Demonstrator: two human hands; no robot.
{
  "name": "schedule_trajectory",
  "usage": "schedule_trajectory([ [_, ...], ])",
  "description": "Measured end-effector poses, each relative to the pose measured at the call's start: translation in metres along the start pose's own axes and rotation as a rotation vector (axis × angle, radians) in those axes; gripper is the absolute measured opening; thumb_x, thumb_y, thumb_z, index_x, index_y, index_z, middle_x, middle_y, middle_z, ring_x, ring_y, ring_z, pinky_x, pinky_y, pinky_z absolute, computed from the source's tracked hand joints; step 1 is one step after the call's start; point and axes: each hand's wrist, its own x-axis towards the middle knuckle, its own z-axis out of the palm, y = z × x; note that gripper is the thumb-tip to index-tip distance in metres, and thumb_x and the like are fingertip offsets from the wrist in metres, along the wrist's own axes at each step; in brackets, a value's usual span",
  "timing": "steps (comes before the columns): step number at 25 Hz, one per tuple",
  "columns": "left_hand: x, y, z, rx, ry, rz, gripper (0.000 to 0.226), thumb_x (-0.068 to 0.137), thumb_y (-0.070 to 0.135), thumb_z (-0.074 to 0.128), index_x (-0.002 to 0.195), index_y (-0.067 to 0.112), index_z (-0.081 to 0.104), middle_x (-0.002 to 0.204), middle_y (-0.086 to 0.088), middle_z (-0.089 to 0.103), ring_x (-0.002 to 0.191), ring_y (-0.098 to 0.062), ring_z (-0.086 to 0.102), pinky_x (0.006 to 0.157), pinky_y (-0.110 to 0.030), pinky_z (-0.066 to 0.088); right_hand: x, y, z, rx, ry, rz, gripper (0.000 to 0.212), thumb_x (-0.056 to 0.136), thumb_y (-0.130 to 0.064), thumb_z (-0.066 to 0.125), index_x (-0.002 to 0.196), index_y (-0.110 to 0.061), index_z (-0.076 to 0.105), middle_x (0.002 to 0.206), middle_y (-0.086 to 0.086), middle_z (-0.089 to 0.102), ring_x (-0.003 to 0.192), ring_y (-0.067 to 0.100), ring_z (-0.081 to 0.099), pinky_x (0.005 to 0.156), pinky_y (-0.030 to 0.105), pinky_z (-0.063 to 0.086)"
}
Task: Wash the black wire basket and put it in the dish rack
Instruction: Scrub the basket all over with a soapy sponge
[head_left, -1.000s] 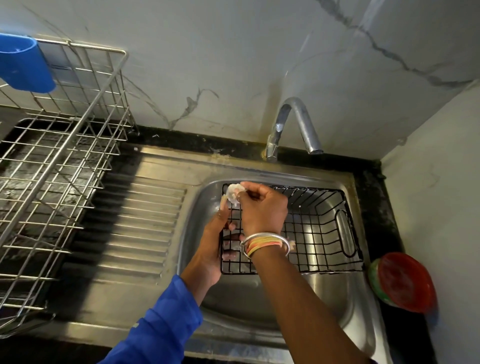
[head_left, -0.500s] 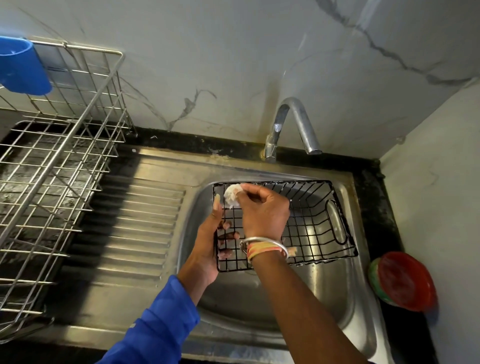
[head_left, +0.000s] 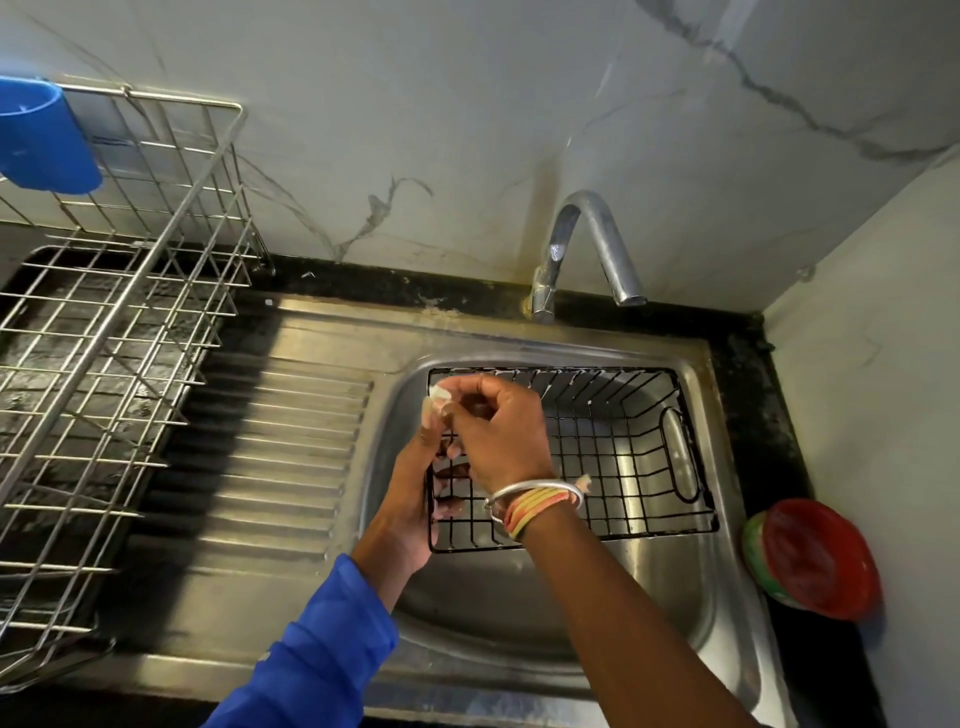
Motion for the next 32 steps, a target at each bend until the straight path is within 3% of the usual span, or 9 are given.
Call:
schedule_trajectory([
  [3,-0.002,0.004,0.005,-0.071,-0.018,0.018,0.061,0.072,0.083,0.06,0.093,0.03,0.082,0.089,-0.001,0.07,0.076,-0.014,0.062,0.064,-0.028,0.042,0.0,-0.003,0.005,-0.073,0.041,-0.07,0.011,0.085,-0.011,0.07,0.093,-0.017,0.074,0.089,-0.01,0.072,0.082,-0.001,0.067,0.08,0.018,0.055],
  [6,0.0,0.007,0.007,-0.177,-0.013,0.057,0.066,0.07,0.085,0.057,0.091,0.028,0.082,0.092,-0.005,0.066,0.076,-0.018,0.061,0.066,-0.028,0.042,-0.003,-0.01,0.007,-0.169,0.01,-0.089,0.013,0.088,-0.011,0.067,0.098,-0.019,0.072,0.092,-0.012,0.069,0.083,-0.006,0.063,0.074,0.005,0.049],
  [11,0.007,0.012,0.008,-0.23,0.069,-0.033,0.066,0.103,0.061,0.036,0.072,0.024,0.082,0.079,-0.002,0.072,0.068,-0.016,0.07,0.068,-0.032,0.049,-0.03,-0.007,0.002,-0.259,-0.019,-0.152,0.014,0.091,-0.016,0.063,0.102,-0.023,0.068,0.098,-0.012,0.069,0.09,-0.002,0.063,0.079,0.012,0.052],
  [14,0.014,0.01,0.003,-0.156,0.067,-0.09,0.052,0.107,0.046,0.042,0.084,0.021,0.081,0.09,-0.006,0.073,0.075,-0.018,0.071,0.071,-0.034,0.051,-0.016,-0.013,0.007,-0.112,0.062,-0.061,0.012,0.089,-0.013,0.064,0.096,-0.022,0.069,0.093,-0.011,0.071,0.086,0.001,0.067,0.079,0.023,0.057],
  [17,0.01,0.01,-0.004,-0.035,-0.019,-0.118,0.038,0.108,0.041,0.042,0.104,0.014,0.07,0.089,-0.006,0.066,0.07,-0.017,0.065,0.06,-0.03,0.052,-0.009,-0.007,0.004,0.021,0.179,0.074,0.017,0.085,-0.009,0.068,0.085,-0.025,0.07,0.083,-0.007,0.073,0.076,0.005,0.071,0.073,0.034,0.06],
  [21,0.004,0.009,0.002,-0.103,0.014,-0.096,0.036,0.106,0.03,0.035,0.097,0.012,0.065,0.079,-0.003,0.067,0.066,-0.017,0.063,0.058,-0.032,0.051,-0.014,0.003,-0.003,0.145,0.201,0.137,0.017,0.083,-0.005,0.07,0.089,-0.02,0.072,0.083,0.0,0.075,0.075,0.009,0.072,0.074,0.031,0.06],
  [26,0.001,0.015,0.001,-0.228,-0.068,0.051,0.028,0.093,0.03,0.046,0.105,0.01,0.063,0.087,-0.007,0.066,0.076,-0.021,0.062,0.067,-0.038,0.048,-0.015,-0.005,-0.008,0.263,0.162,0.104,0.014,0.083,-0.007,0.072,0.095,-0.015,0.072,0.082,0.001,0.076,0.076,0.009,0.072,0.071,0.021,0.057],
  [28,0.005,0.011,0.005,-0.108,-0.023,0.103,0.024,0.095,0.02,0.056,0.116,0.011,0.063,0.094,-0.008,0.067,0.081,-0.02,0.064,0.065,-0.035,0.05,-0.012,-0.007,-0.01,0.343,0.161,0.126,0.014,0.083,-0.004,0.072,0.094,-0.013,0.072,0.081,0.004,0.076,0.074,0.013,0.072,0.069,0.023,0.057],
  [32,0.01,0.002,0.015,0.09,0.221,0.079,0.049,0.09,0.004,0.065,0.132,0.025,0.051,0.119,-0.008,0.066,0.097,-0.021,0.066,0.065,-0.035,0.051,-0.012,-0.005,-0.013,0.48,0.149,0.176,0.015,0.083,0.001,0.071,0.095,-0.007,0.071,0.08,0.009,0.075,0.074,0.018,0.071,0.066,0.022,0.057],
])
